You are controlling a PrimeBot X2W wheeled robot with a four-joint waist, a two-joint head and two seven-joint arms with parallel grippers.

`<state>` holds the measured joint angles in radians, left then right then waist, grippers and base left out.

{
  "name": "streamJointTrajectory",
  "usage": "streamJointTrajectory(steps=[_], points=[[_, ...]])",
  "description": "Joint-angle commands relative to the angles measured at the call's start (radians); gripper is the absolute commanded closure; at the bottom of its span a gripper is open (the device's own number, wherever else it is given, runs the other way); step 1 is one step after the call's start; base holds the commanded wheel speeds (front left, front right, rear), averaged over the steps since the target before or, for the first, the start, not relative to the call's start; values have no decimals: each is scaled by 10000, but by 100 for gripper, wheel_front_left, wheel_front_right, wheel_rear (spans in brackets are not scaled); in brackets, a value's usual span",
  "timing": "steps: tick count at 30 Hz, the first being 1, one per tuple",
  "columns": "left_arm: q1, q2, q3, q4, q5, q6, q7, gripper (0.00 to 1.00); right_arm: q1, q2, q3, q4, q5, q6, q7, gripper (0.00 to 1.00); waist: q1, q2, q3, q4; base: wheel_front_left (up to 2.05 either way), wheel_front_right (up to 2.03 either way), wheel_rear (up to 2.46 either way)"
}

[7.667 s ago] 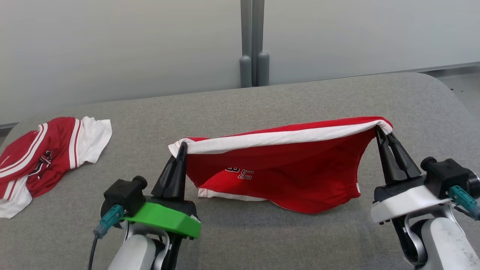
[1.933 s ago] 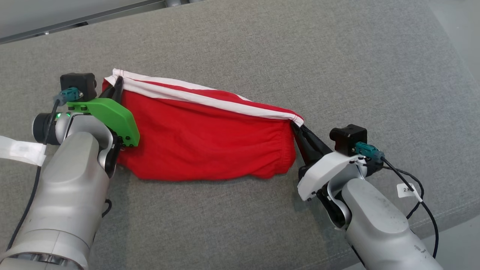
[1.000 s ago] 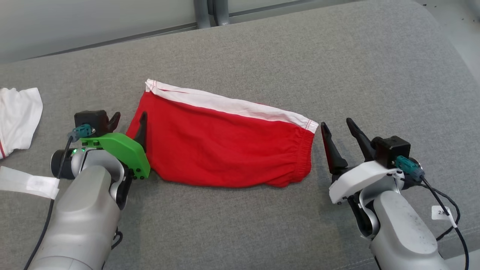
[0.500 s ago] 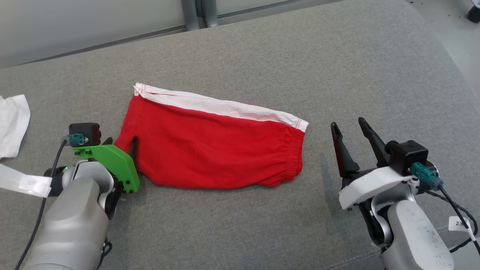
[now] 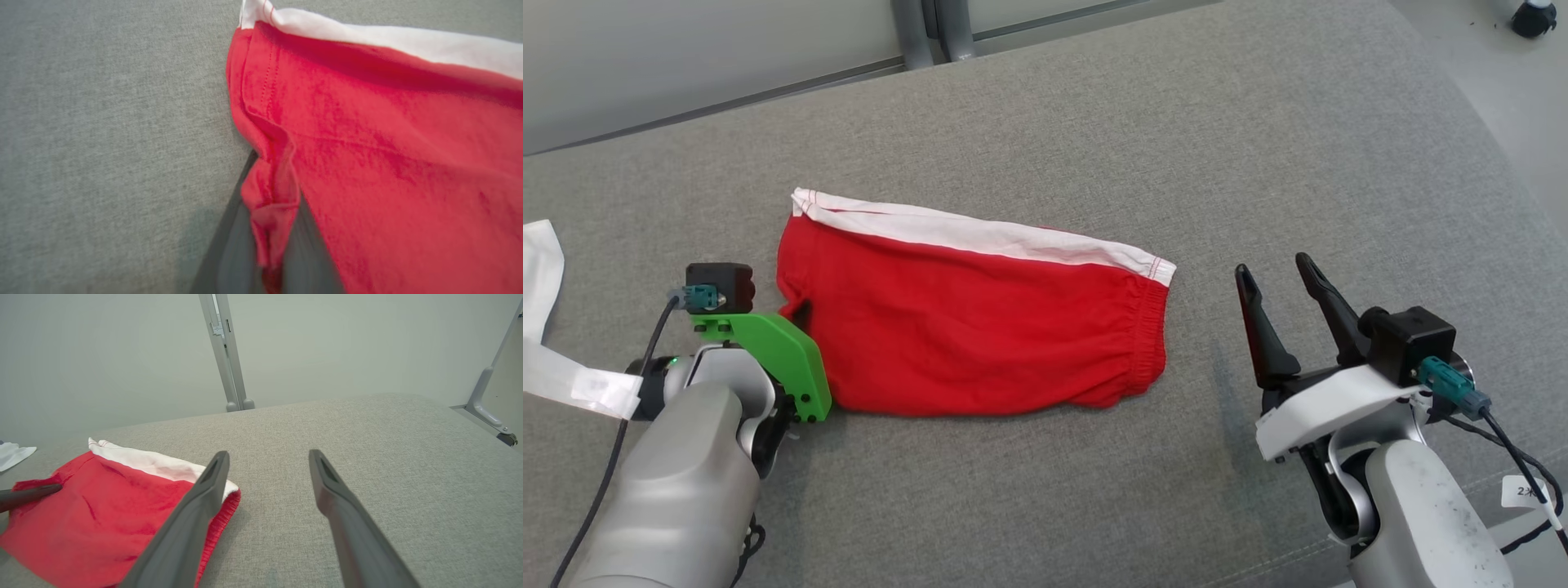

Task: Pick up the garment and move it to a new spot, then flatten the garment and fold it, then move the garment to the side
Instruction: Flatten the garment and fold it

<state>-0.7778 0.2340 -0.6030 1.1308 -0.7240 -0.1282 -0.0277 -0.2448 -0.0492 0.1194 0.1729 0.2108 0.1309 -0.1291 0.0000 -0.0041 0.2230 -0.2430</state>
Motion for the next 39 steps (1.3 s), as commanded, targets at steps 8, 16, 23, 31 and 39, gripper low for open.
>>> streamJointTrajectory(steps=[8, 16, 23, 31, 39], points=[[614, 145, -205, -386, -466, -25, -321, 100, 411, -26, -225, -18, -86, -3, -3, 0, 0, 41, -537, 429, 0, 0, 0], [1417, 27, 75, -520, -785, 275, -1084, 100, 805, -26, -485, -53, -187, -3, 101, 0, 0, 41, -1132, 974, 0, 0, 0], [2579, -224, 188, -1274, -1053, 588, -1650, 100, 1276, -26, -795, -176, -327, -3, 296, 0, 0, 41, -1653, 1519, 0, 0, 0], [3869, -339, 431, -2780, -1324, 1408, -1927, 100, 1613, -26, -903, -250, -399, -1, 586, 0, 0, 41, -1953, 1816, 0, 0, 0], [4655, -106, 492, -4080, -1324, 2148, -1854, 33, 1567, -27, -809, -173, -356, -3, 743, 0, 0, 41, -2000, 1790, 0, 0, 0]])
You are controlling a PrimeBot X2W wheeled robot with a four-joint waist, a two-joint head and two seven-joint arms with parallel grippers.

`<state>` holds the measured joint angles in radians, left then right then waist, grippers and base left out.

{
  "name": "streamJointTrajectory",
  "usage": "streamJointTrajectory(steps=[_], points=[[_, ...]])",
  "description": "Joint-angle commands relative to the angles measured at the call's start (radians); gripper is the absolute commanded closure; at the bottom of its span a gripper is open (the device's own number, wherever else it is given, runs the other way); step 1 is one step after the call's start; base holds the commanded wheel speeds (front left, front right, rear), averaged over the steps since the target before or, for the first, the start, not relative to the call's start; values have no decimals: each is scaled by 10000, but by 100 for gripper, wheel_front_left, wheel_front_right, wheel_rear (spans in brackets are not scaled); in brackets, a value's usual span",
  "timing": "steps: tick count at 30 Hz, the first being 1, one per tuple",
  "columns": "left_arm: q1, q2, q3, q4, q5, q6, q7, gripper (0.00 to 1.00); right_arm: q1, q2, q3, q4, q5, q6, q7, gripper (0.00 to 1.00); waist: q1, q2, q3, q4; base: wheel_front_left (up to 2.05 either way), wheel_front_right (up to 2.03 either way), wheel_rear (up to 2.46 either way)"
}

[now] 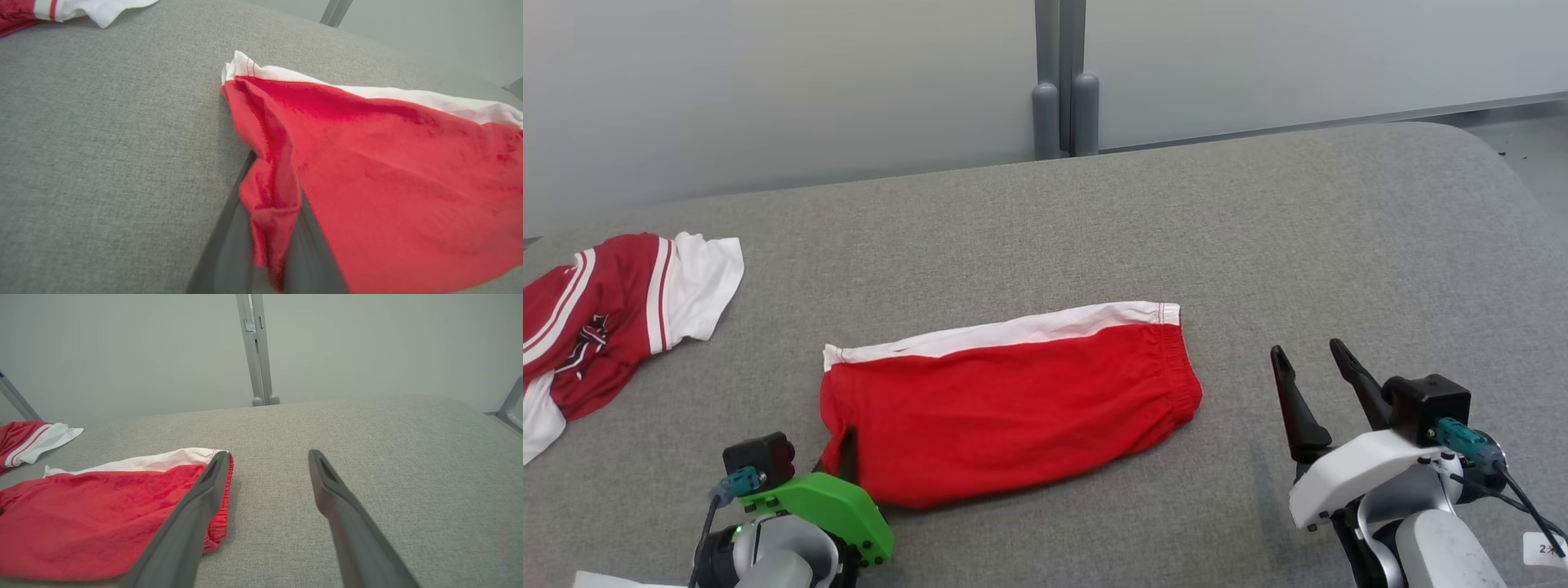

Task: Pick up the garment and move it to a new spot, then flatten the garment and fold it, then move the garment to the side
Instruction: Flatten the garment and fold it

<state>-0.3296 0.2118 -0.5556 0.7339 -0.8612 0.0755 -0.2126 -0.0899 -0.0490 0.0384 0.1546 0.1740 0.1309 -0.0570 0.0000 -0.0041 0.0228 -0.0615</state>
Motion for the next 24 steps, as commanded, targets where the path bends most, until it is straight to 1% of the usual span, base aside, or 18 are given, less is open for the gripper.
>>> streamJointTrajectory(steps=[1, 10, 15, 16, 18, 19, 24], points=[[226, 161, 27, -213, 81, 202, -6, 0, -4, -29, 19, 17, 5, -3, 27, 0, 0, 41, 4, -39, 0, 0, 0], [731, 678, 364, -1402, 288, 838, -329, 0, 72, -28, -62, -46, -55, -1, 112, 0, 0, 41, -75, -55, 0, 0, 0], [1108, 985, 674, -2400, 679, 1123, -490, 0, 144, -28, -152, -83, -67, -3, 114, 0, 0, 41, -186, 41, 0, 0, 0], [1108, 985, 674, -2400, 679, 1123, -490, 0, 144, -28, -152, -83, -67, -3, 114, 0, 0, 41, -186, 41, 0, 0, 0], [1308, 1113, 759, -2840, 996, 1338, -527, 0, 201, -28, -188, -77, -43, -1, 133, 0, 0, 41, -243, 96, 0, 0, 0], [1534, 1101, 908, -3386, 1147, 1507, -543, 0, 263, -28, -240, -54, -17, -1, 197, 0, 0, 41, -289, 167, 0, 0, 0], [2160, 1108, 1192, -4611, 1615, 1837, -513, 0, 360, -26, -380, 131, 4, -1, 423, 0, 0, 41, -363, 431, 0, 0, 0]])
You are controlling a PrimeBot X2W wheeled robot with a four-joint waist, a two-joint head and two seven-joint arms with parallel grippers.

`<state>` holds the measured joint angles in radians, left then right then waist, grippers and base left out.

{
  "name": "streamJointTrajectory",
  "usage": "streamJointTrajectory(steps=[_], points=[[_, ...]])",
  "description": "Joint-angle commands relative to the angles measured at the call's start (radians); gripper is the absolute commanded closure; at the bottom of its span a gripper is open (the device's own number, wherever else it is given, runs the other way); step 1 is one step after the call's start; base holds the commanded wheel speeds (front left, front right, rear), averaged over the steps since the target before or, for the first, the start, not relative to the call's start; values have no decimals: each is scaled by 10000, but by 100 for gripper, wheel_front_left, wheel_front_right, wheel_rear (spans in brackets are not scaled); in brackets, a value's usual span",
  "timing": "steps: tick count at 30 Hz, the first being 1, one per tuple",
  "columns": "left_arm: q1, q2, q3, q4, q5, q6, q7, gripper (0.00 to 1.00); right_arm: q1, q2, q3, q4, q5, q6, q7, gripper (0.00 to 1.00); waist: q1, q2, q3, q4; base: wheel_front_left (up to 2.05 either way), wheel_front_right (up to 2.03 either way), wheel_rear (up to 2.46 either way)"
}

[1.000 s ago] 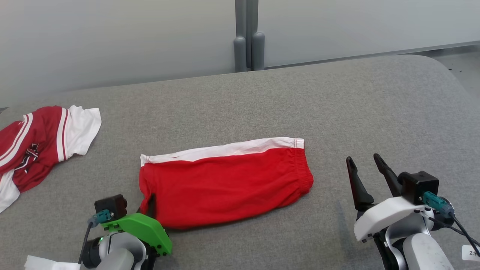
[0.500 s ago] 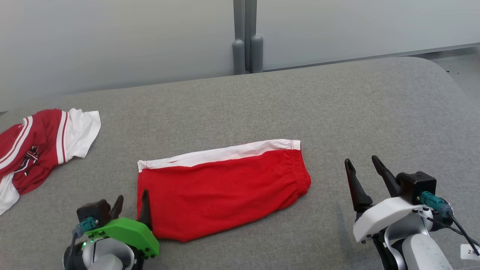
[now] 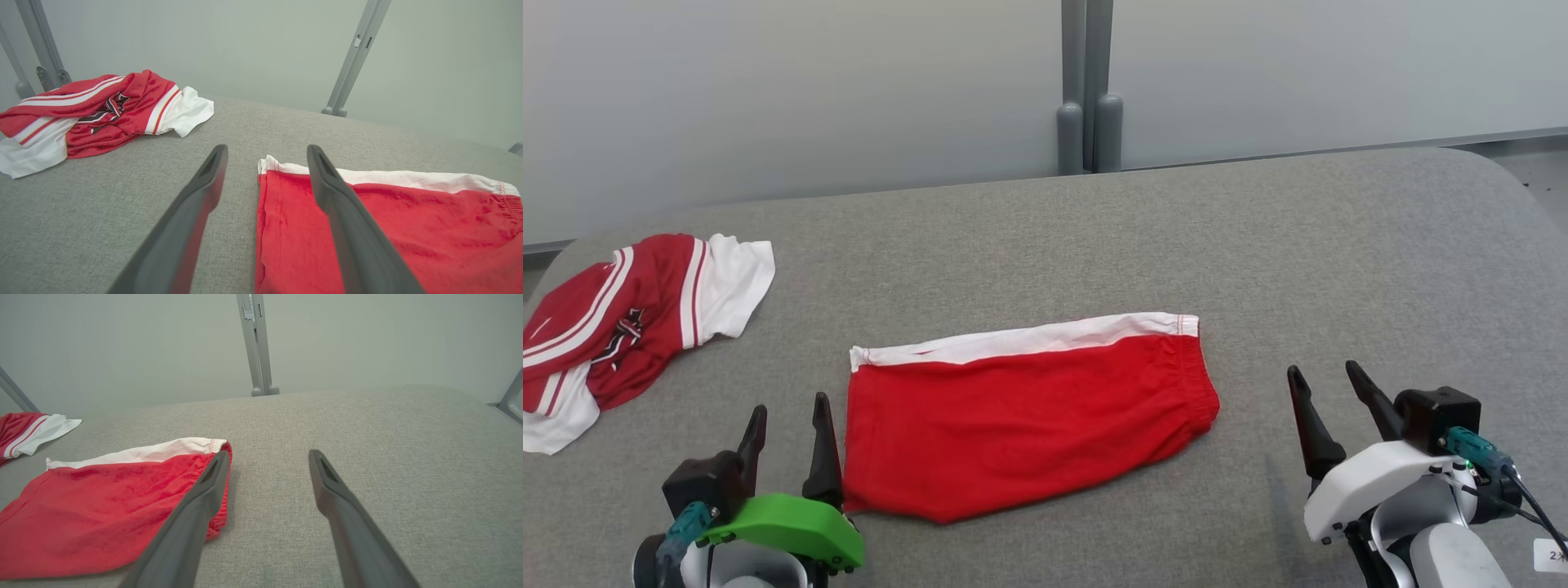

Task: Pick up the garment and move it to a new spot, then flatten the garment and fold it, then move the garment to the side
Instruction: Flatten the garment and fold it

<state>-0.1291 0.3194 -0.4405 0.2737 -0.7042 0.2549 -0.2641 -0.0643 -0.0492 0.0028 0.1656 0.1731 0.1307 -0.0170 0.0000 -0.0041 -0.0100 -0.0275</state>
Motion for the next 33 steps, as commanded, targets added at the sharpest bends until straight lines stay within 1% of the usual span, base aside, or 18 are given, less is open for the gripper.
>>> streamJointTrajectory(steps=[1, 7, 12, 16, 22, 25, 27, 33], points=[[257, 33, 57, -193, 116, 103, 3, 0, 116, -26, -19, 86, 41, 1, 84, 0, 0, 41, -42, 149, 0, 0, 0], [705, -79, 28, -997, 322, 343, -1, 0, -188, -27, 107, 708, 376, 1, 702, 0, 0, 41, -7, 593, 0, 0, 0], [803, -106, -117, -1167, 475, 423, 4, 0, -794, -24, 332, 1596, 304, 1, 1230, 0, 0, 41, 81, 999, 0, 0, 0], [703, -199, -182, -1160, 485, 382, 15, 0, -1396, -29, 473, 2441, 500, 1, 1497, 0, 0, 41, 197, 1318, 0, 0, 0], [570, -303, -234, -1031, 462, 296, 16, 0, -1962, -27, 137, 3850, 267, 1, 1744, 0, 0, 41, 317, 1730, 0, 0, 0], [565, -326, -234, -953, 453, 285, 14, 0, -2100, -26, 102, 4405, 606, 1, 1810, 0, 0, 41, 332, 1869, 0, 0, 0], [563, -344, -228, -924, 451, 269, 12, 0, -2130, -27, 194, 4706, 1028, 1, 1886, 0, 0, 41, 335, 1925, 0, 0, 0], [596, -369, -186, -846, 437, 205, 8, 0, -2324, -24, 443, 5344, 1927, 1, 2006, 0, 0, 41, 294, 1994, 0, 0, 0]])
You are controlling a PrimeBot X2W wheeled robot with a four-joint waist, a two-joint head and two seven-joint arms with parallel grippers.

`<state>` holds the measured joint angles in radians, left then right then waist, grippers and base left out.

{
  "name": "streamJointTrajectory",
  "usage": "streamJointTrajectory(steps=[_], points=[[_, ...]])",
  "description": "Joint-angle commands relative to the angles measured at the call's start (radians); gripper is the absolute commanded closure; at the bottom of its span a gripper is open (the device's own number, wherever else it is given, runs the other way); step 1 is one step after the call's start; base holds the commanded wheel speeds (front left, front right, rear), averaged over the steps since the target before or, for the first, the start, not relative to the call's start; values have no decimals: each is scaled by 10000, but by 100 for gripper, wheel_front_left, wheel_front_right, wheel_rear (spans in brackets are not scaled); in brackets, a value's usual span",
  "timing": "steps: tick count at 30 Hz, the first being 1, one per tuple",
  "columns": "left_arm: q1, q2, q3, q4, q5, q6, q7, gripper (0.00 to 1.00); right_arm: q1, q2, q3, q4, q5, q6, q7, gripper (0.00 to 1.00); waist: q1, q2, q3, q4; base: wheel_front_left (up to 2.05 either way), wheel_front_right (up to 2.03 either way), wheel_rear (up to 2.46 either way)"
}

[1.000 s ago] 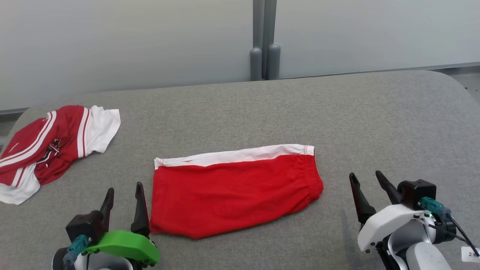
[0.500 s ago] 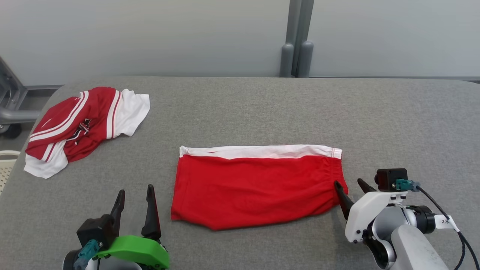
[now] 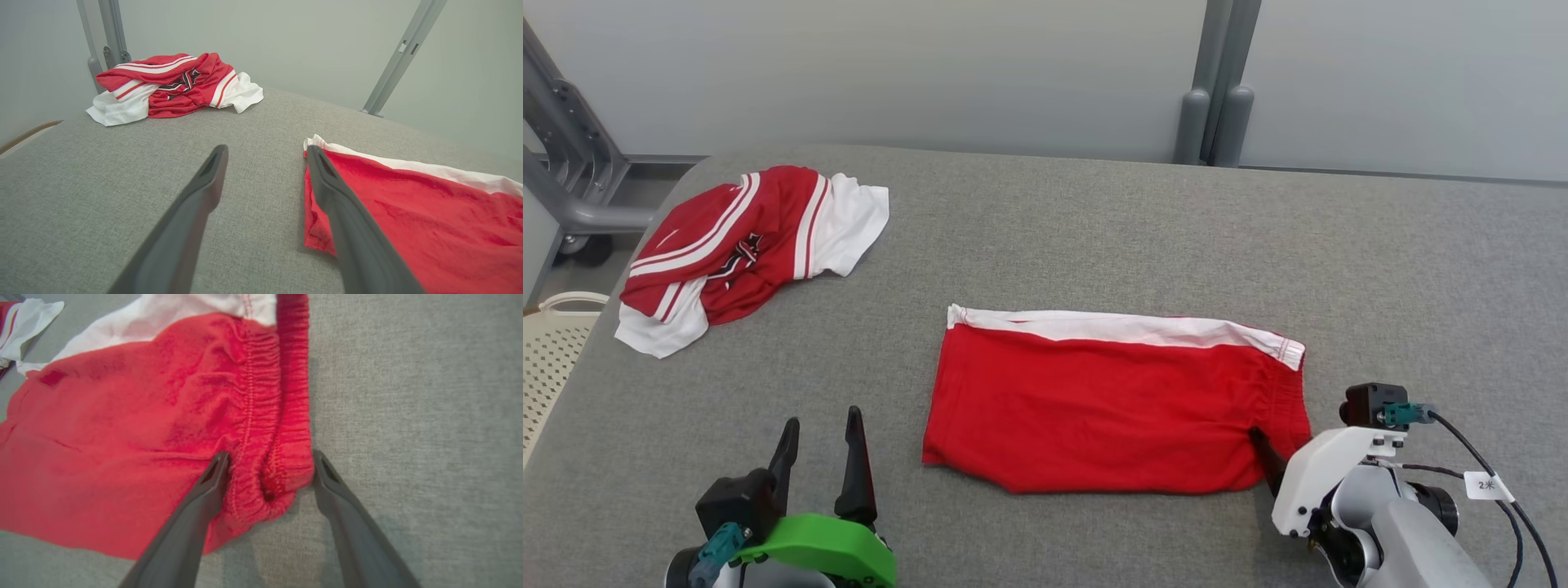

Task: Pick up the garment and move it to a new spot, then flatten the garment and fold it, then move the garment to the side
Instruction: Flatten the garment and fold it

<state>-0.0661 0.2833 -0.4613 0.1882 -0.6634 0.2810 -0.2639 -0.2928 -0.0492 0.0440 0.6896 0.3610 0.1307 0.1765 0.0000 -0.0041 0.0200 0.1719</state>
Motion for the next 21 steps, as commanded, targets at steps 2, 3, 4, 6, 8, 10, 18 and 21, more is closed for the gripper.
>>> streamJointTrajectory(steps=[2, 3, 4, 6, 8, 10, 18, 21], points=[[-36, -36, 28, 7, 51, -67, 4, 0, -169, -23, 114, 245, 241, 1, 61, 46, 0, 41, -11, 0, 0, 0, 0], [-36, -36, 28, 7, 51, -67, 4, 0, -169, -23, 114, 245, 241, 1, 61, 46, 0, 41, -11, 0, 0, 0, 0], [-42, -40, 27, 2, 67, -73, 4, 0, -234, -20, 160, 301, 399, 1, 54, 54, 0, 41, -9, -1, 0, 0, 0], [-49, -35, 34, -7, 103, -68, 2, 0, -372, -21, 227, 403, 662, 1, 4, 64, 0, 41, -2, -10, 0, 0, 0], [-48, -32, 43, -12, 122, -62, 2, 0, -499, -21, 285, 516, 1000, 1, -25, 75, 0, 41, 9, -26, 0, 0, 0], [-49, -27, 50, -12, 117, -65, 1, 0, -623, -24, 325, 663, 1251, 1, -59, 89, 0, 41, 25, -45, 0, 0, 0], [-64, 5, 81, -2, 93, -61, -1, 0, -1044, -60, 554, 801, 1850, 1, -81, 100, 0, 41, 100, -278, 0, 0, 0], [-86, 9, 58, -34, 120, -59, 1, 0, -1038, -374, 667, 553, 2050, 1, 171, 100, 0, 41, 74, -432, 0, 0, 0]])
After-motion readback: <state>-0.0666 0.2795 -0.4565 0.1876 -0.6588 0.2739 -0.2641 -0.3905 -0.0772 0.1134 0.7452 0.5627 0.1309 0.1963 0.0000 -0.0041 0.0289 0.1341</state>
